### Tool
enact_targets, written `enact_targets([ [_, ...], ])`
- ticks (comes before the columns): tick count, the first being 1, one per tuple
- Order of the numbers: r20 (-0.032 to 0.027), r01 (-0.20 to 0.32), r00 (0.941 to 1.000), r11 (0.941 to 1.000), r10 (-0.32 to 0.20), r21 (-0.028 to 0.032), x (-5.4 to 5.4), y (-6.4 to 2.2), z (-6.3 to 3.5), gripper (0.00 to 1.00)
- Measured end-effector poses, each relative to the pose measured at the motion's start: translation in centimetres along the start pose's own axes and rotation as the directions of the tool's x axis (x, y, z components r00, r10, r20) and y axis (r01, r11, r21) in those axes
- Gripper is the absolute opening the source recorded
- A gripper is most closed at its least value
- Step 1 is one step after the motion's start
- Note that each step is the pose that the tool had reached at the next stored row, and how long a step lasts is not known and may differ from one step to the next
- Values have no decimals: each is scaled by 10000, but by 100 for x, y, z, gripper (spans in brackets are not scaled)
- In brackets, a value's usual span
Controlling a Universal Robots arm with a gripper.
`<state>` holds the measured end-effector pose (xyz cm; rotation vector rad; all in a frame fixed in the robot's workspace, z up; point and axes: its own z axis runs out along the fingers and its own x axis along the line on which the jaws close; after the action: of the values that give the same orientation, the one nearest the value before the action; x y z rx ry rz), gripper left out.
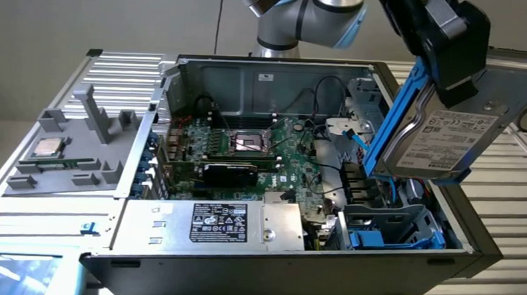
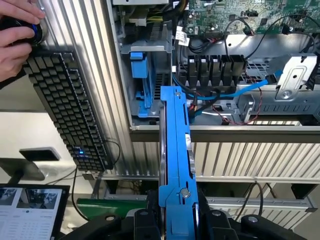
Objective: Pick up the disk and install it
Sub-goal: 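Insert the disk into the insertion slot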
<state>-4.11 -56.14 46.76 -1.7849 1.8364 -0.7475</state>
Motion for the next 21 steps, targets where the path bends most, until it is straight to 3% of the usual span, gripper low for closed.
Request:
enact_targets([
  [3,35,-32,10000,10000,32,1,18,23,7,38],
  [7,140,-128,9998,9999,128,5,36,53,15,38],
  [12,153,-143,9998,9999,142,58,59,78,36,38],
  [21,156,-146,9998,9998,145,98,76,168,94,38],
])
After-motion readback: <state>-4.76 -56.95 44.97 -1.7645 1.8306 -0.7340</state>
